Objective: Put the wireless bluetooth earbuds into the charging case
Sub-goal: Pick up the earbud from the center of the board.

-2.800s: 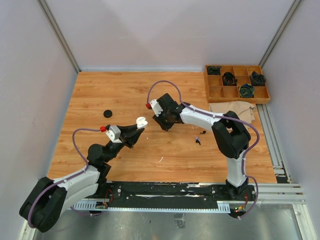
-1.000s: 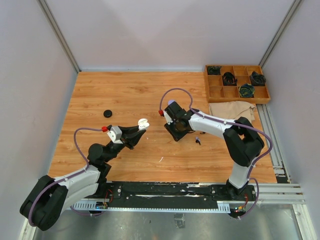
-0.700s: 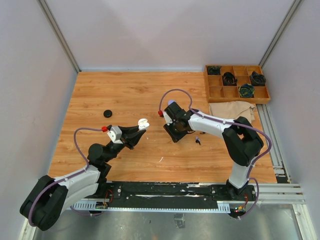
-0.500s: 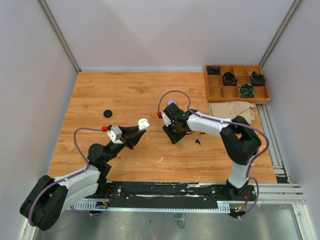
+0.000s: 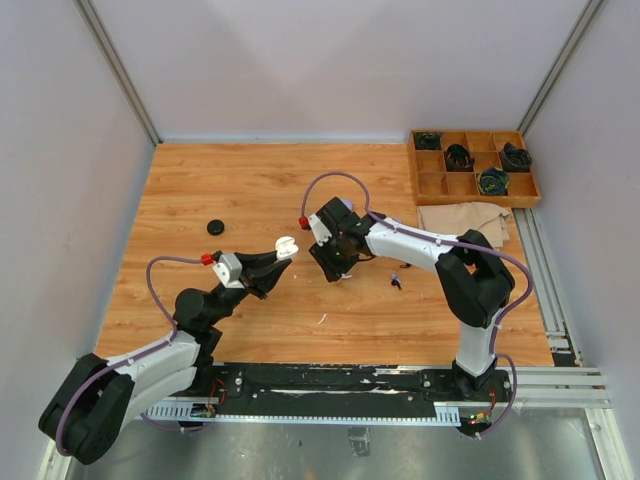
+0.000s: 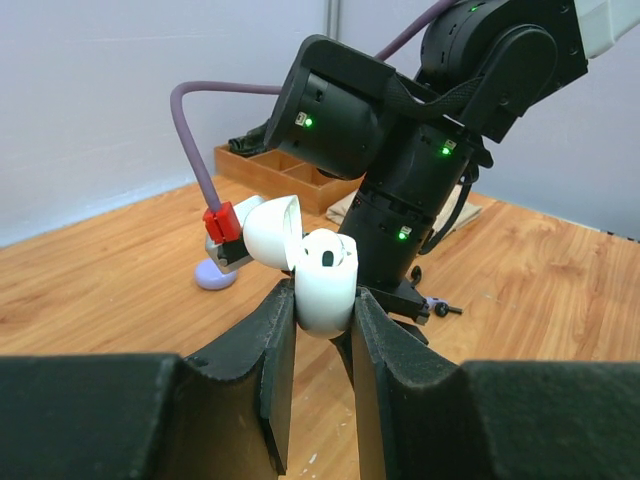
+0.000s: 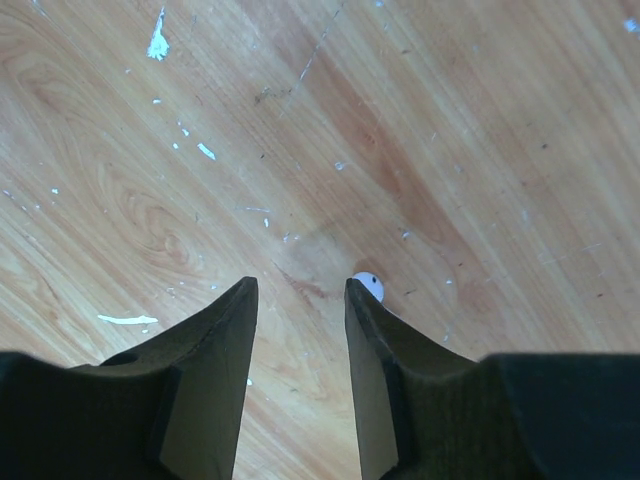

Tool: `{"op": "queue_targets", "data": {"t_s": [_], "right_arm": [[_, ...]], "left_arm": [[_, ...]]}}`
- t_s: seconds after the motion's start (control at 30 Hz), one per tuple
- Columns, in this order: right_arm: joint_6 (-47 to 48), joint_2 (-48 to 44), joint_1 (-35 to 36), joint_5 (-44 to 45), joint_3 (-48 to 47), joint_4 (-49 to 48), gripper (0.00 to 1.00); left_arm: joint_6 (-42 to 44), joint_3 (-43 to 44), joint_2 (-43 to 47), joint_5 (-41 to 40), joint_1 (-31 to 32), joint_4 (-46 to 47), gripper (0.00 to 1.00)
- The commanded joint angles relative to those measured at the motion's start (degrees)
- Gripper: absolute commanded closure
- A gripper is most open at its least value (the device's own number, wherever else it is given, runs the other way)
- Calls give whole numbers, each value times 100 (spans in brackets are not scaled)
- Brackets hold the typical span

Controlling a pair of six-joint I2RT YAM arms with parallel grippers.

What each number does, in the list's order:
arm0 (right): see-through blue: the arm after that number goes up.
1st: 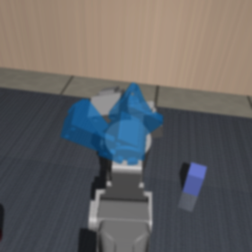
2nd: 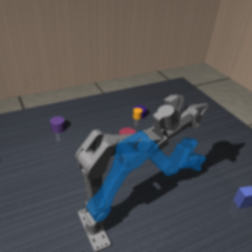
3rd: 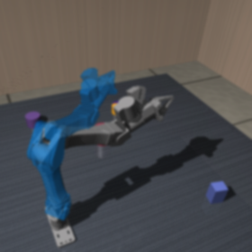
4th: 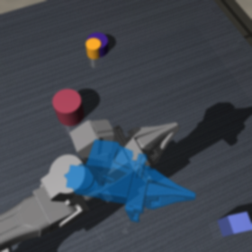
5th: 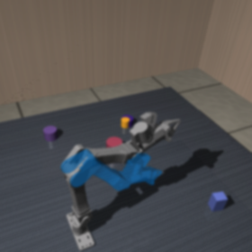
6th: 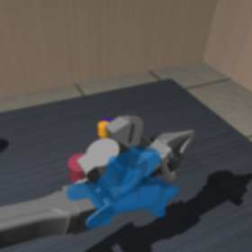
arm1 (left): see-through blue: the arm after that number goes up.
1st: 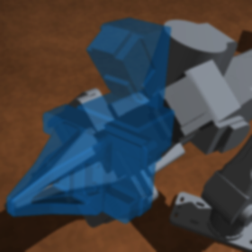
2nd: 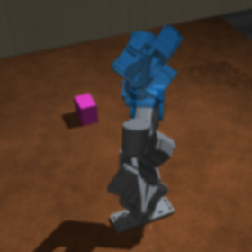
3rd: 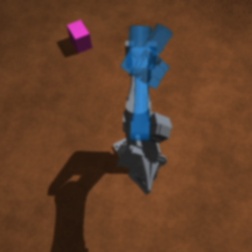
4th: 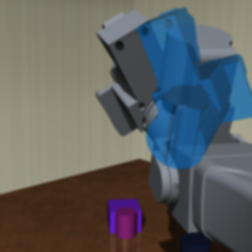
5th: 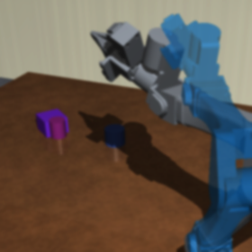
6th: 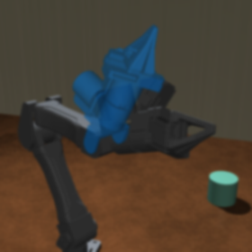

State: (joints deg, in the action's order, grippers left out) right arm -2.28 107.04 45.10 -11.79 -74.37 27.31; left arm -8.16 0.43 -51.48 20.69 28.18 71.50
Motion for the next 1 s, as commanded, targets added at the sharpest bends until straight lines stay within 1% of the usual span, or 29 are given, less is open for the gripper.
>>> {"op": "queue_targets", "data": {"t_s": [0.0,0.1,0.3,0.7,0.97], "right_arm": [[496,-25,59,269,-210,190,58],[652,58,54,574,-307,334,58],[969,318,54,830,-556,611,59],[1395,904,72,459,-1024,1351,62],[1519,1170,117,497,-1260,1575,65]], "left_arm": [[20,-201,120,42,-24,259,100],[24,-203,106,49,-23,266,100],[25,-207,127,59,-23,268,100],[26,-201,121,93,-24,281,100],[25,-206,103,111,-23,285,100]]}}
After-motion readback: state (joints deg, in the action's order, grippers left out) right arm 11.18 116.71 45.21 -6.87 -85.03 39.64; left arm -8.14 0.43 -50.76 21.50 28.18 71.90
